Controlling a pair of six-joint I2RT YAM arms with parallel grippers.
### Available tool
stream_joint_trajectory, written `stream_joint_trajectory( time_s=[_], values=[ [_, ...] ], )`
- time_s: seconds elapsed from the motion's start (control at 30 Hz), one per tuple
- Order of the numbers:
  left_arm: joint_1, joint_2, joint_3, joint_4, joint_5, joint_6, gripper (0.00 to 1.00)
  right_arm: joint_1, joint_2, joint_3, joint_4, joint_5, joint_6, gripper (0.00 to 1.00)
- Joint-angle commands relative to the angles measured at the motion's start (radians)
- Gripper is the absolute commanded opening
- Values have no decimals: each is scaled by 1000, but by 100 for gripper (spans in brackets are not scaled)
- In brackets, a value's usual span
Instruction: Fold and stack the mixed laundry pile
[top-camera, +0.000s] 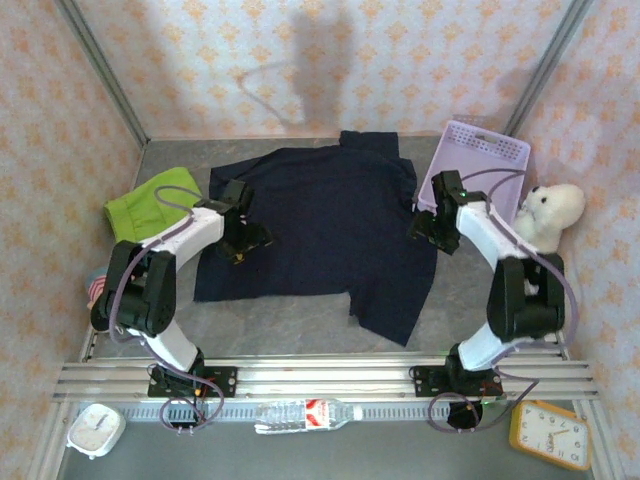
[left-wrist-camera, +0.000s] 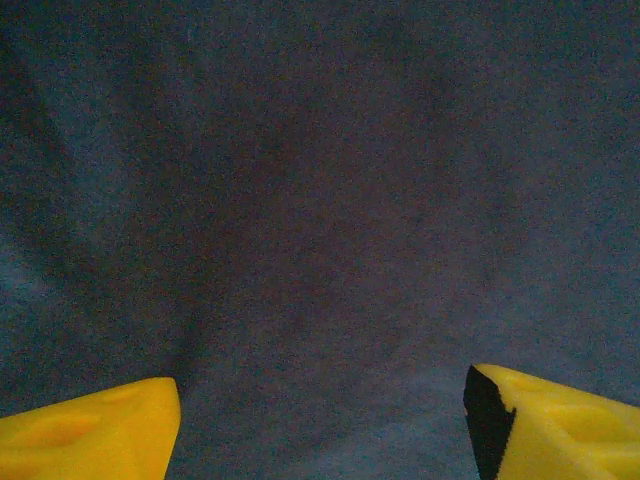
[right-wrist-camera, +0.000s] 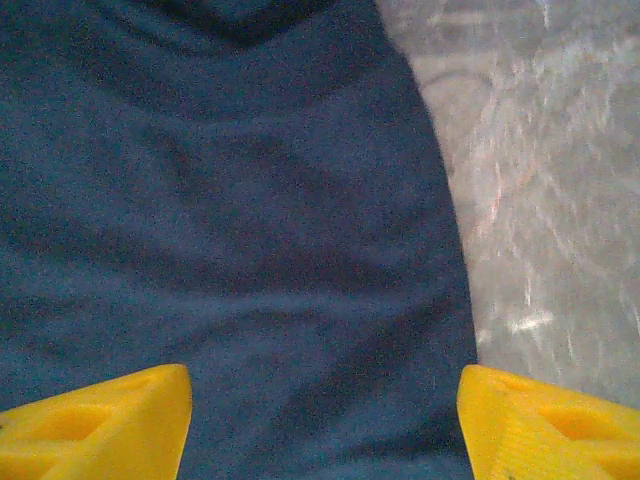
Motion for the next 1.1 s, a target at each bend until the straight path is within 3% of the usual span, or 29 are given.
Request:
stream_joint_trajectory(
  time_s=[0.0, 0.3, 0.67, 0.73, 0.97, 1.07],
  values=[
    [22, -50, 27, -71, -66, 27, 76, 55, -134, -124, -98, -16, 84, 68],
    [136, -139, -76, -55, -22, 8, 81, 313, -402, -411, -128, -27, 315, 63],
    [214, -212, -203, -67, -27, 14, 81, 564, -310, -507, -8, -6, 468, 59],
    [232, -232, -228, -66, -26, 12, 81, 572, -284, -527, 7, -1, 483, 53],
    [277, -304, -280, -128, -47, 47, 81, 554, -326, -490, -119, 163, 463, 4],
    [276, -333, -297, -161, -61, 52, 81, 498, -346, -478, -135, 168, 436, 0]
  ],
)
